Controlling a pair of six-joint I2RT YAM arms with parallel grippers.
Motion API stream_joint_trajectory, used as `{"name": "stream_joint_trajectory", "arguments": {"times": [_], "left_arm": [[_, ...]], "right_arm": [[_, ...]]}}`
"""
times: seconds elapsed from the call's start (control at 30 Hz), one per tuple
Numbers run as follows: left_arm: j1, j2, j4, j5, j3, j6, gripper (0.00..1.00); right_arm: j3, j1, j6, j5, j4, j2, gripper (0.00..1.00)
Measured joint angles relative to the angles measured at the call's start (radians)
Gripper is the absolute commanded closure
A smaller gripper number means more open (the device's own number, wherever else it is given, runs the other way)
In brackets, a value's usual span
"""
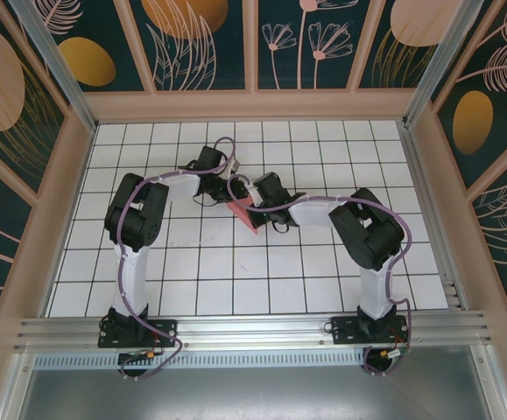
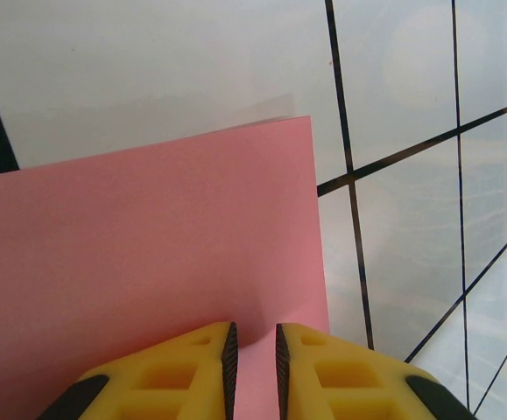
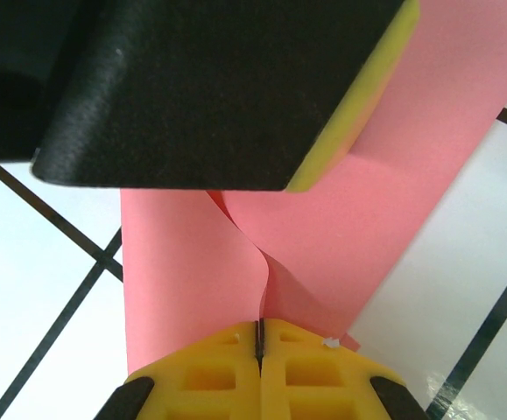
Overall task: Fold a paper plane with a square sheet of paper (fold left side to right side)
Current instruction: Third fold the triangle at the center of the table.
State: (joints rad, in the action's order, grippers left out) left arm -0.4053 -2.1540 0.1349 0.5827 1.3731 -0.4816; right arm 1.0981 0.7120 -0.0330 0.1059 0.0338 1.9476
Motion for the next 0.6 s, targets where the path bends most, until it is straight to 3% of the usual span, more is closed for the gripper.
{"name": "stream_joint_trajectory", "arguments": {"times": [0.6], "left_arm": [[0.0,0.0,0.0,0.0,0.0,0.0,0.77]], "right_arm": [[0.009,-0.006,0.0,0.0,-0.009,0.0,1.0]]}}
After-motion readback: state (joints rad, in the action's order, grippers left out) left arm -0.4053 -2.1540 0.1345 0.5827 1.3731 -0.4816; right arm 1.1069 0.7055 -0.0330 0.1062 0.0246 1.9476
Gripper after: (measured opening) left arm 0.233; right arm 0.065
